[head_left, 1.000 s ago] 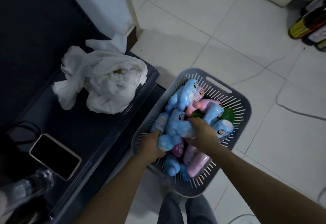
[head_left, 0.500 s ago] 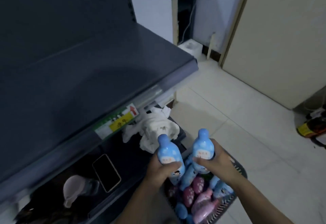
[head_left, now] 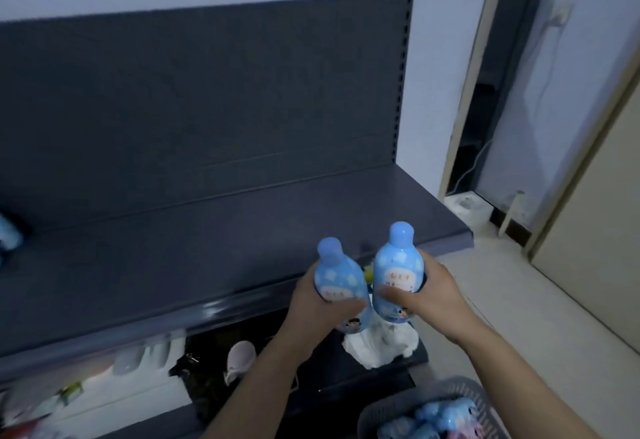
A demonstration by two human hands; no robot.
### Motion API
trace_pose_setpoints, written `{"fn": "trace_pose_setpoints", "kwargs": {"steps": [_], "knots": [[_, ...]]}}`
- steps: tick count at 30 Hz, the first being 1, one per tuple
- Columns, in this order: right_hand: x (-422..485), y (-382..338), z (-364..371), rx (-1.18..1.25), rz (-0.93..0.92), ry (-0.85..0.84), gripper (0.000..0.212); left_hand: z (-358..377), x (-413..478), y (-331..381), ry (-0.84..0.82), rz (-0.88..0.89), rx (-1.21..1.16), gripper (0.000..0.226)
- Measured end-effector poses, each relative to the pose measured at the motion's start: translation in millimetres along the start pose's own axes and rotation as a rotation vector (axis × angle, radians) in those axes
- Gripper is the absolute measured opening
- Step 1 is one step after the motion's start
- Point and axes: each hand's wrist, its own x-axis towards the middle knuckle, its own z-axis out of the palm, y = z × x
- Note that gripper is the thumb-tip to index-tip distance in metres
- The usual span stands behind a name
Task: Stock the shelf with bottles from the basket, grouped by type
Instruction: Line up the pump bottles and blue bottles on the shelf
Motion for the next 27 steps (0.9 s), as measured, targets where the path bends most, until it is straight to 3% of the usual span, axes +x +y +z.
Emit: {"fn": "trace_pose_setpoints", "kwargs": {"steps": [9,21,27], "knots": [[25.6,-93.9,108.9,0.015,-0.175,-0.124,0.042,-132.0,-26.8,63.2,0.314,0.113,0.111,0.039],[22.2,-169.7,323.2,0.119,-0.178,-0.231,0.043,-342.6,-93.0,93.9,0.352,0.119,0.170,0.041],[30.6,-187.0,416.4,0.179,-0.155,-0.311,0.045,-424.3,-111.0,88.1,0.483,0.072,0.194,0.044]]}}
